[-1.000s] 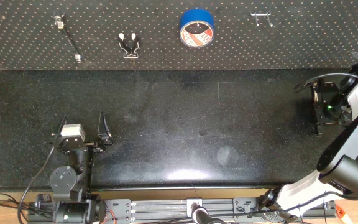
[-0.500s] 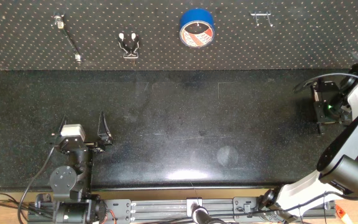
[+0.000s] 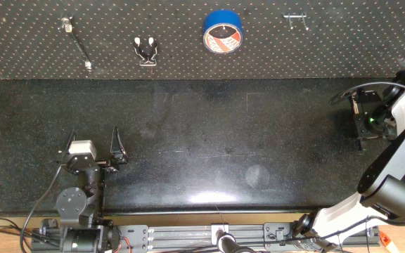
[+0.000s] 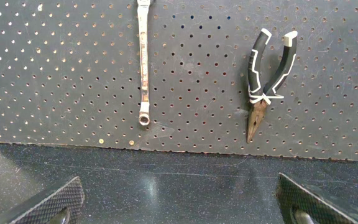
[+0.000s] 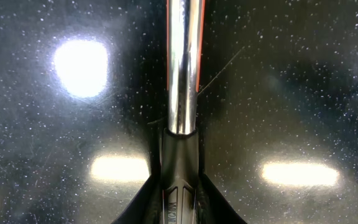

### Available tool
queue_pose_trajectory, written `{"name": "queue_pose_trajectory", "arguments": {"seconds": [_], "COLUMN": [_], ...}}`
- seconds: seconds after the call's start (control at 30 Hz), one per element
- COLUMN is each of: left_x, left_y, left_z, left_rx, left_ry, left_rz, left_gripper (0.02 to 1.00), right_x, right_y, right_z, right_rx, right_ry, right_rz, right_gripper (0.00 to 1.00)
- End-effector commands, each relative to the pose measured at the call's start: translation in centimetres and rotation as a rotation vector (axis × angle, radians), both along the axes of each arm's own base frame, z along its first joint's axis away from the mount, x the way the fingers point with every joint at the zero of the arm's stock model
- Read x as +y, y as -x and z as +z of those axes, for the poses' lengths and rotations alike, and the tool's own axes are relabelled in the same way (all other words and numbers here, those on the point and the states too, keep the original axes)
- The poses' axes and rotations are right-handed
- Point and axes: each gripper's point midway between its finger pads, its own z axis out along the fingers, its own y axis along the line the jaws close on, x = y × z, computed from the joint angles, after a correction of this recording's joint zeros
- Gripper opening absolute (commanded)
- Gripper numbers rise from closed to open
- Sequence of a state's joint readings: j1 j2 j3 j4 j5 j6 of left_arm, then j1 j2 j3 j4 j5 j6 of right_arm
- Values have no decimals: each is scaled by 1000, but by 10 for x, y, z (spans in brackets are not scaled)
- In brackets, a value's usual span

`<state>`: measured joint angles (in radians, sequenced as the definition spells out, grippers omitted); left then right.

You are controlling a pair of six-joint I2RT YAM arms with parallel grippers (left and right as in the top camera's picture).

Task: Place Tools Onto Pegboard

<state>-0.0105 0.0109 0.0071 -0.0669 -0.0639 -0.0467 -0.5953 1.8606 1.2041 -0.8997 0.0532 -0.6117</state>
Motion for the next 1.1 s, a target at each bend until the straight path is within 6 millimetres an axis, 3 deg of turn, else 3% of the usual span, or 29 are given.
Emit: {"name": "queue_pose_trajectory", "arguments": {"seconds": [0.03,1.1], "left_x": [1,1], "left_y": [0,0], "left_z": [0,0], "left_rx": [-1,-1], "left_ry": [4,4], "left_rz": [10,10], "left_gripper": [996,996], "right_x": [3,3], "right_y": [-4,-5], "right_z": [-2,-2], "right_rx": [-8,-9], "right_ry": [-18,-17], "right_rz": [22,22], "right_gripper": [137,80]}}
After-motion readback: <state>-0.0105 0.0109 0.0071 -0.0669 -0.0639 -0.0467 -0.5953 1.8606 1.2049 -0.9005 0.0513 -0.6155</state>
